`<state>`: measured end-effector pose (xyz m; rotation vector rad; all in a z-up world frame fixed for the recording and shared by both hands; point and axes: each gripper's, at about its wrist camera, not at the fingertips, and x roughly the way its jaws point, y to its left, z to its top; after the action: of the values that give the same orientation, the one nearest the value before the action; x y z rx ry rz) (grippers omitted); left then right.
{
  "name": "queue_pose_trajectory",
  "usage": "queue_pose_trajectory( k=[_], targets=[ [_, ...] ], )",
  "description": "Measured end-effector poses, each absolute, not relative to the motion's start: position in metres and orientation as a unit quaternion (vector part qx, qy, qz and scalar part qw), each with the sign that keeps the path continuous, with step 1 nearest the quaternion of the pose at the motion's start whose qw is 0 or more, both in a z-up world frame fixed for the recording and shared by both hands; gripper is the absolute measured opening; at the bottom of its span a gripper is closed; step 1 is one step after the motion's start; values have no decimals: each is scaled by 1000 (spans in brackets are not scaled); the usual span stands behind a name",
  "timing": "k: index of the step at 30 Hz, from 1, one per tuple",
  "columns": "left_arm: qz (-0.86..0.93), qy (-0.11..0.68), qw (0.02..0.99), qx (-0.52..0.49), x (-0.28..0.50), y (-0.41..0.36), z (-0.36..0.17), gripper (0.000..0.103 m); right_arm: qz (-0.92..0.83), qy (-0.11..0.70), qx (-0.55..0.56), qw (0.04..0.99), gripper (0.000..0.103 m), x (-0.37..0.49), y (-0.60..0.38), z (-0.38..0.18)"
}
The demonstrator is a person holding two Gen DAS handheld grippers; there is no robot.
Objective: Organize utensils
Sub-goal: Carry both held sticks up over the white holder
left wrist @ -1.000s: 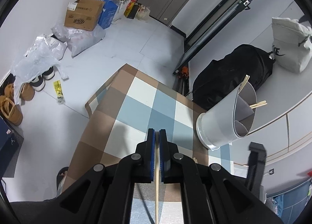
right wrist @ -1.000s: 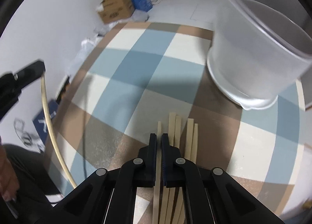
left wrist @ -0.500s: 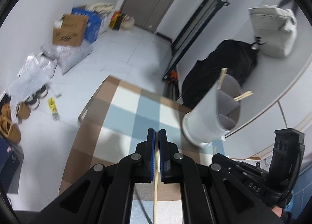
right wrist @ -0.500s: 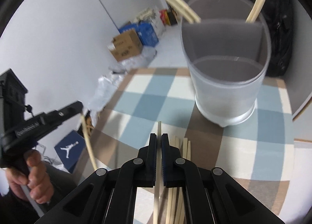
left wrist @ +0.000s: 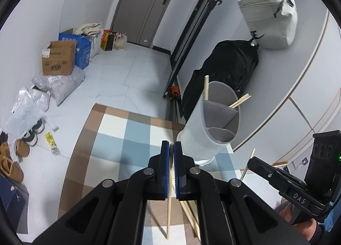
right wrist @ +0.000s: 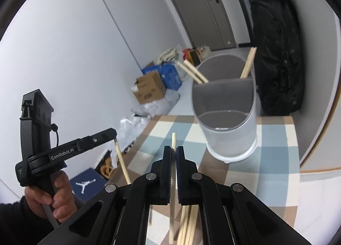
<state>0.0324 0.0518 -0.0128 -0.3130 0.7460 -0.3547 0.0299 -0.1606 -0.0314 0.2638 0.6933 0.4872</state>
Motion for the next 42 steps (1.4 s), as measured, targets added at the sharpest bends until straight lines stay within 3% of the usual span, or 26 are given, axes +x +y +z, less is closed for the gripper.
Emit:
queue_pose_trajectory(
  k=[31,42],
  targets=[
    [-169,357,914,-95,48,0,41,0,235,211,142,938,3,53,-215,55],
    [-199,326,919,-97,63,-9,97,0,225,175,142,948,3,83,-229,89]
  ],
)
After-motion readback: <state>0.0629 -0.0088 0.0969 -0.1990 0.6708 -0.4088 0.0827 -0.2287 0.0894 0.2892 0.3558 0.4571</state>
